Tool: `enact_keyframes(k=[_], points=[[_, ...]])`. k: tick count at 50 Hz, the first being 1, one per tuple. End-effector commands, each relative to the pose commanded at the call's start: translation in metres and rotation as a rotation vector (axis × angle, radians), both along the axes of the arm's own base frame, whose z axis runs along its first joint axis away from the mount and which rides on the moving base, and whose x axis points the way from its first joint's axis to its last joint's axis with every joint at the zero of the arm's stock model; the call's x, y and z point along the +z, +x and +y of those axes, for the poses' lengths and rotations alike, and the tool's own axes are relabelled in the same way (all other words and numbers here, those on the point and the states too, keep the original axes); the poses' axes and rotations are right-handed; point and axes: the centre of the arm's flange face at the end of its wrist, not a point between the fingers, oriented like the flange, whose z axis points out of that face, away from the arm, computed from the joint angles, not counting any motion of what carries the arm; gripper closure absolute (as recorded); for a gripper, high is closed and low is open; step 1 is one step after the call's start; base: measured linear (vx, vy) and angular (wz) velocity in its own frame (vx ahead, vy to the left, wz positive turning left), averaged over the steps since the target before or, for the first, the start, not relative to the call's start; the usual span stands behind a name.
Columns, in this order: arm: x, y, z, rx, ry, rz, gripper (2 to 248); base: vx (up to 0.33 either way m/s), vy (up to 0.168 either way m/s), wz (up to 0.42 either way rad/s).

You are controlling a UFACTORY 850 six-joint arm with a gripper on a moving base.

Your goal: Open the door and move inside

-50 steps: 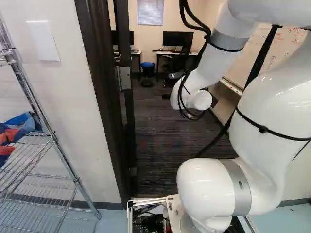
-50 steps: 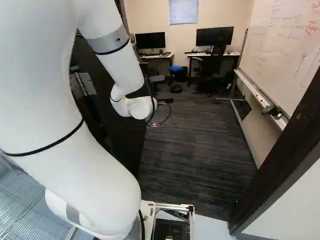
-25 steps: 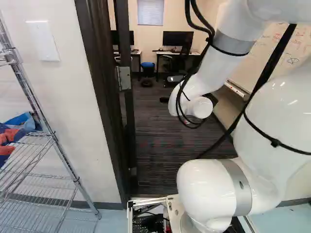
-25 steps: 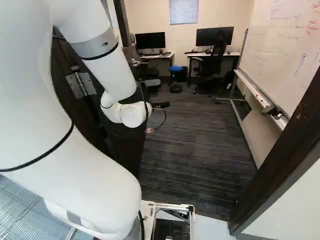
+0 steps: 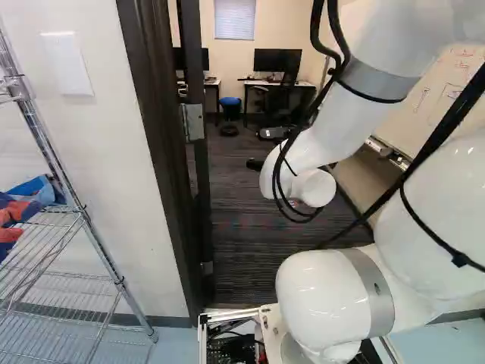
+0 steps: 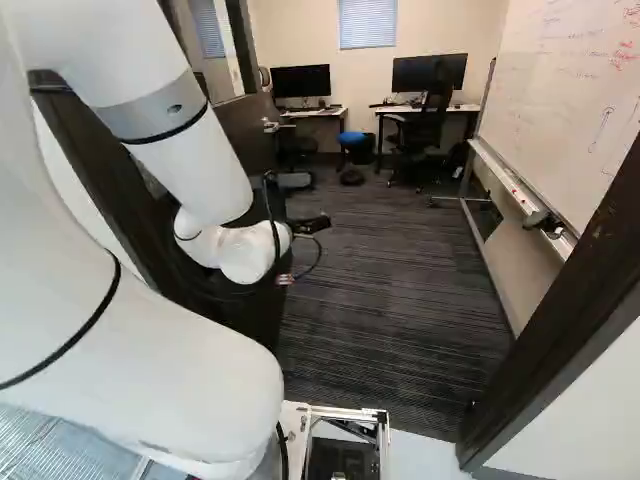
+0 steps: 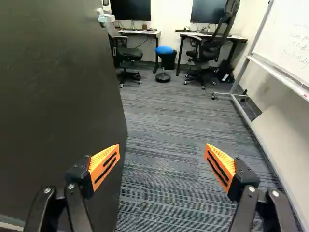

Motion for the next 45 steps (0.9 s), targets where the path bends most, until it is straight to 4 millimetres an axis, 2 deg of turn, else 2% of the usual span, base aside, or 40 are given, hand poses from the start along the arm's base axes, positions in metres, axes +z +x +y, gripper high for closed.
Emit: enact_keyframes(k=[22,45], points=[[-0.008,-0.025,0.006,-0.007,0.014,-0.010,3,0.000,0.000,0.000],[-0.010,-0.030,0.007,-0.008,0.017,-0.012,3,0.000,0.000,0.000]])
